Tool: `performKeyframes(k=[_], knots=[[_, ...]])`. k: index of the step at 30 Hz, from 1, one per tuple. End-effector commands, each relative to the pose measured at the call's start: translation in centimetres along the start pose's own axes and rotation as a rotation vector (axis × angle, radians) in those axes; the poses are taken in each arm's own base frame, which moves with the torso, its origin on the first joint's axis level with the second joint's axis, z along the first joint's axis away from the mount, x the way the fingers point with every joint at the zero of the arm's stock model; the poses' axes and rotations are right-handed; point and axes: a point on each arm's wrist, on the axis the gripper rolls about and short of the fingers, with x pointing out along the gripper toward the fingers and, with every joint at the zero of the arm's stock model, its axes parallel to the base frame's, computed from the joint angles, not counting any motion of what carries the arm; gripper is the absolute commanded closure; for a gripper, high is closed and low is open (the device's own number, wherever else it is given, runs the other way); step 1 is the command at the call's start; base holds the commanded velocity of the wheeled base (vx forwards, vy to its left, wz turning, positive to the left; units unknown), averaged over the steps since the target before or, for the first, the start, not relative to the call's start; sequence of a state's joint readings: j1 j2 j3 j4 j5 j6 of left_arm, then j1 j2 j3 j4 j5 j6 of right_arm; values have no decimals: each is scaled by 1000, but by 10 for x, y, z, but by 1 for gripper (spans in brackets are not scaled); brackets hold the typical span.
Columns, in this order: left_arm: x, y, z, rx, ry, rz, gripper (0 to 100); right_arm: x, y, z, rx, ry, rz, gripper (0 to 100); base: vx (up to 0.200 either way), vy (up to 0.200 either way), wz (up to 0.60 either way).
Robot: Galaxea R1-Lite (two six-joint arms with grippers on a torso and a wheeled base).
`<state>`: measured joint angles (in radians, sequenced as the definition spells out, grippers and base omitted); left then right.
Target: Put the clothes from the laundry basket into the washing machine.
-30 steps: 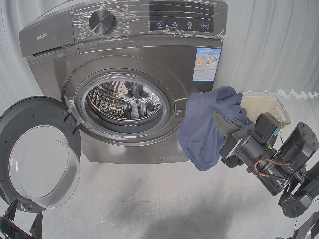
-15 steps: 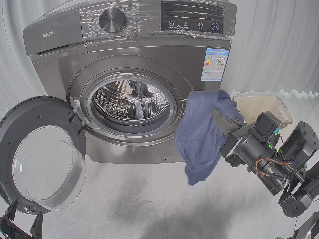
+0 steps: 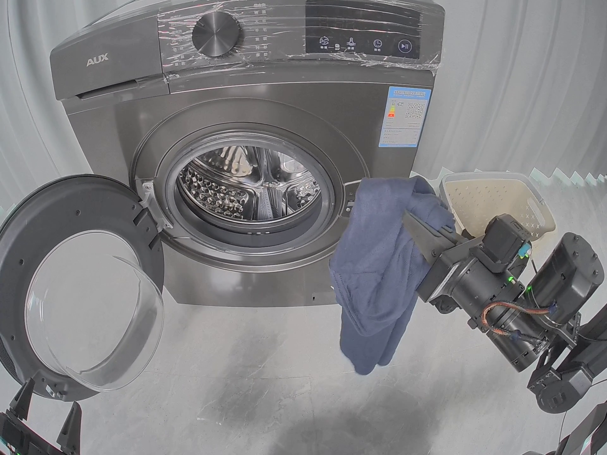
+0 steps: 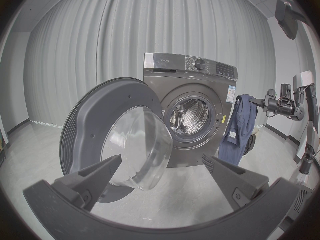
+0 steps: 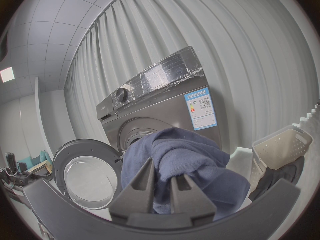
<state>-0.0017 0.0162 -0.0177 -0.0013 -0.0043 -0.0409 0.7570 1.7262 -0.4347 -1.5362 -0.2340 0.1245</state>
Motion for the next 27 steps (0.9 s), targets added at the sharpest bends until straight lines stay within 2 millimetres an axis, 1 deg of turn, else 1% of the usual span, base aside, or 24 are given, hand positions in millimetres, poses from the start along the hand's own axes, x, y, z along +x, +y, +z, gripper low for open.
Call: performKeyframes(k=[1, 7, 22, 25, 27], knots=[[0, 0, -5, -1, 1, 0, 0, 3, -2, -5, 3, 13, -11, 100, 0, 200, 0], [0, 0, -5, -1, 1, 0, 0, 4, -2, -7, 9, 16, -16, 100, 0, 200, 0], [0, 0, -5, -1, 1, 0, 0, 4, -2, -7, 9, 17, -10, 100, 0, 0, 0], [0, 0, -5, 1, 1, 0, 0, 4, -1, -8, 9, 22, -9, 100, -200, 0, 0], [0, 0, -5, 1, 1, 0, 0, 3, -1, -8, 8, 24, -8, 100, 0, 0, 0]])
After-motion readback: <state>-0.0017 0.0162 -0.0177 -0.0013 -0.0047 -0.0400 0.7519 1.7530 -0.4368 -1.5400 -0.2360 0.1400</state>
